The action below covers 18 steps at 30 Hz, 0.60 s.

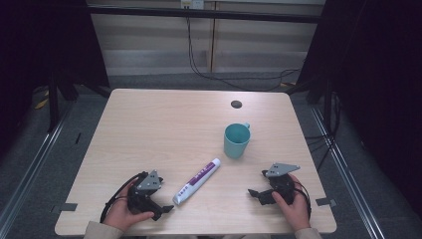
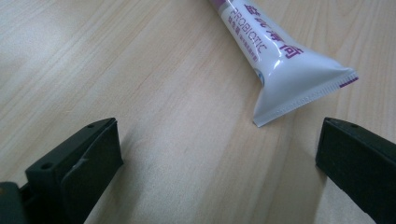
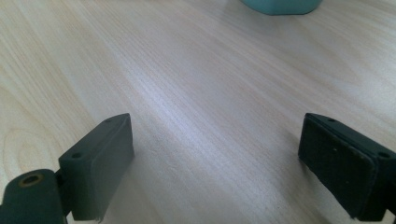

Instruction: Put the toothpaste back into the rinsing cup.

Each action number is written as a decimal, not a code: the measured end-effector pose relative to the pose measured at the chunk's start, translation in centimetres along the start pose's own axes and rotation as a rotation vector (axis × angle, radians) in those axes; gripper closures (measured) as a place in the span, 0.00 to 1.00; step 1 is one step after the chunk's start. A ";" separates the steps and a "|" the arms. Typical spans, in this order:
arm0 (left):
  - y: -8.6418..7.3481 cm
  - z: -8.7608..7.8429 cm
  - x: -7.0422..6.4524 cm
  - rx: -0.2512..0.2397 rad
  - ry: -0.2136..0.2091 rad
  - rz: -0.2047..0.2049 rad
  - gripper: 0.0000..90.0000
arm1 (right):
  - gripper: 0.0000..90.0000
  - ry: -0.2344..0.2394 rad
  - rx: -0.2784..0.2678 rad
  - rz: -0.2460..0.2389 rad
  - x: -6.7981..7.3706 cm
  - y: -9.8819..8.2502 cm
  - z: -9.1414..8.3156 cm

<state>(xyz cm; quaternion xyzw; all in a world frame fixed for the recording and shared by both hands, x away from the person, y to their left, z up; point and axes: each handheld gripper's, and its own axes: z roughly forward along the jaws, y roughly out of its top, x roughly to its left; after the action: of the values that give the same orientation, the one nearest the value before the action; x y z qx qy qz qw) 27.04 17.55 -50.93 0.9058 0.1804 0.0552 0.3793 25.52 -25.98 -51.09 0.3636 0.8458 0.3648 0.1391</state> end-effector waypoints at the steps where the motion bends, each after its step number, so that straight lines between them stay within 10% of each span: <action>1: 0.0 0.0 0.0 0.000 0.002 -0.002 0.00 | 0.11 0.000 0.000 0.000 0.0 0.0 0.0; 13: 1.0 -0.3 -0.4 0.090 0.028 -0.032 0.05 | 0.11 0.001 0.000 0.000 0.0 0.0 0.0; 18: 2.0 -0.8 -0.6 0.152 -0.019 -0.112 0.20 | 0.11 0.001 0.000 0.000 0.0 0.0 0.0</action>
<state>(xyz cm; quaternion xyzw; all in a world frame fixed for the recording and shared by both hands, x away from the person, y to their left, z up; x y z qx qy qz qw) 26.89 16.59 -48.87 0.9209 0.2308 0.0114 0.3139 25.52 -25.98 -51.09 0.3635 0.8458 0.3649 0.1388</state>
